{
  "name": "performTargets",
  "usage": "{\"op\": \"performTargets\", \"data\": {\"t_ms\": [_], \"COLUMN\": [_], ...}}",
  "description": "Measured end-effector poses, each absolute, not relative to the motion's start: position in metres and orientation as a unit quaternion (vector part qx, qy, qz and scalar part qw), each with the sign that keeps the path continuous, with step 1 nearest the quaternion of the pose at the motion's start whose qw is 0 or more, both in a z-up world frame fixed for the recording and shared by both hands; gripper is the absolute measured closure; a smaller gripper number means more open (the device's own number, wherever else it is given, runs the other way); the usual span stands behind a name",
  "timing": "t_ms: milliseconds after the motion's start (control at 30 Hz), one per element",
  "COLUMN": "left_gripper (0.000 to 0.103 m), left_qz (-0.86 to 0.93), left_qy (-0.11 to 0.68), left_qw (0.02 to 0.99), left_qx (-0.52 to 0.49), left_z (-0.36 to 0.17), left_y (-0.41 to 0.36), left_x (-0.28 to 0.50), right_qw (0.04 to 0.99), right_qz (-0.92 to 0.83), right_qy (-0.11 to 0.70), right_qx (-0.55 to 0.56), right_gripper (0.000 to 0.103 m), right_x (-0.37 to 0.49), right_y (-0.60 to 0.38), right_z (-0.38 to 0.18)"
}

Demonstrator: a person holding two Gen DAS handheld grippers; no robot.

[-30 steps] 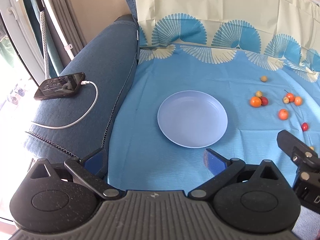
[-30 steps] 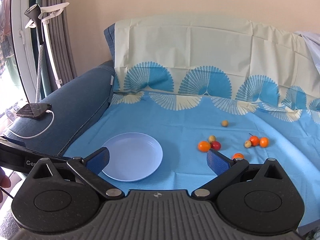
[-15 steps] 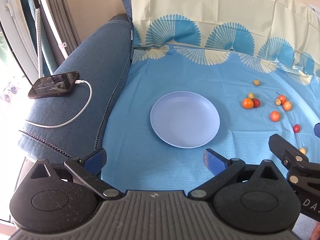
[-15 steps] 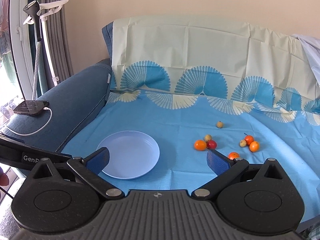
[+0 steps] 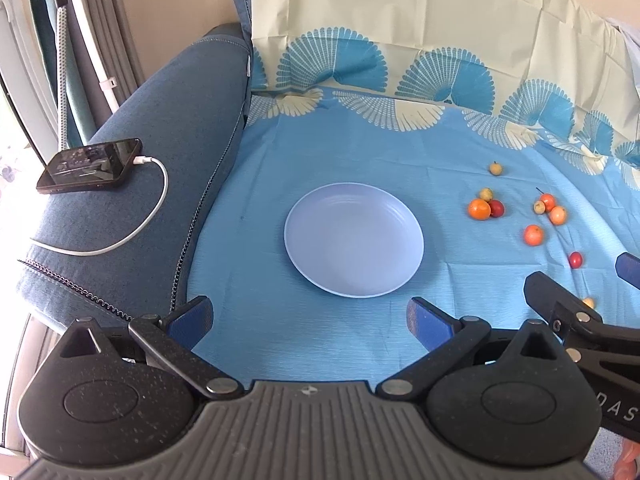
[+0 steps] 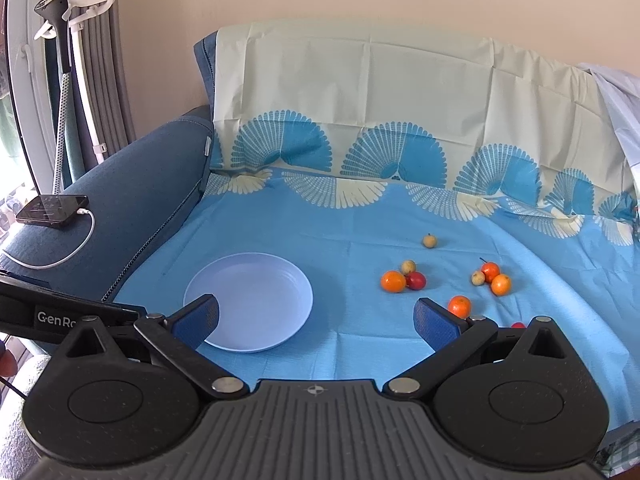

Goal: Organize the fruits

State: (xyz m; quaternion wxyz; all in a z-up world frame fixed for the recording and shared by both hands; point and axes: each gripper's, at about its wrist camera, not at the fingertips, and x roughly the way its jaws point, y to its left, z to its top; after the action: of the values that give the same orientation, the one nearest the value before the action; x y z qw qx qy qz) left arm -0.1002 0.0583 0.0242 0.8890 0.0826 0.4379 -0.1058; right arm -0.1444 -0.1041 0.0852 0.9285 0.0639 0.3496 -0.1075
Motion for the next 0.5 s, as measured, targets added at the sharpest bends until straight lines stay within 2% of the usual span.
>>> {"op": "performTargets", "data": {"t_ms": [500], "left_gripper": [0.0], "left_qz": [-0.114], "left_qy": [0.452], "left_qw": [0.883], "left_qx": [0.06], "left_z": [0.018], "left_y": [0.069], "left_x": [-0.09], "right_qw": [0.926], "right_qz": [-0.104], "right_qy": [0.361], "right_qx": [0.049], "right_gripper": [0.0], "right_x": [-0.133], "right_y": [-0.098], "right_z": [0.086]}}
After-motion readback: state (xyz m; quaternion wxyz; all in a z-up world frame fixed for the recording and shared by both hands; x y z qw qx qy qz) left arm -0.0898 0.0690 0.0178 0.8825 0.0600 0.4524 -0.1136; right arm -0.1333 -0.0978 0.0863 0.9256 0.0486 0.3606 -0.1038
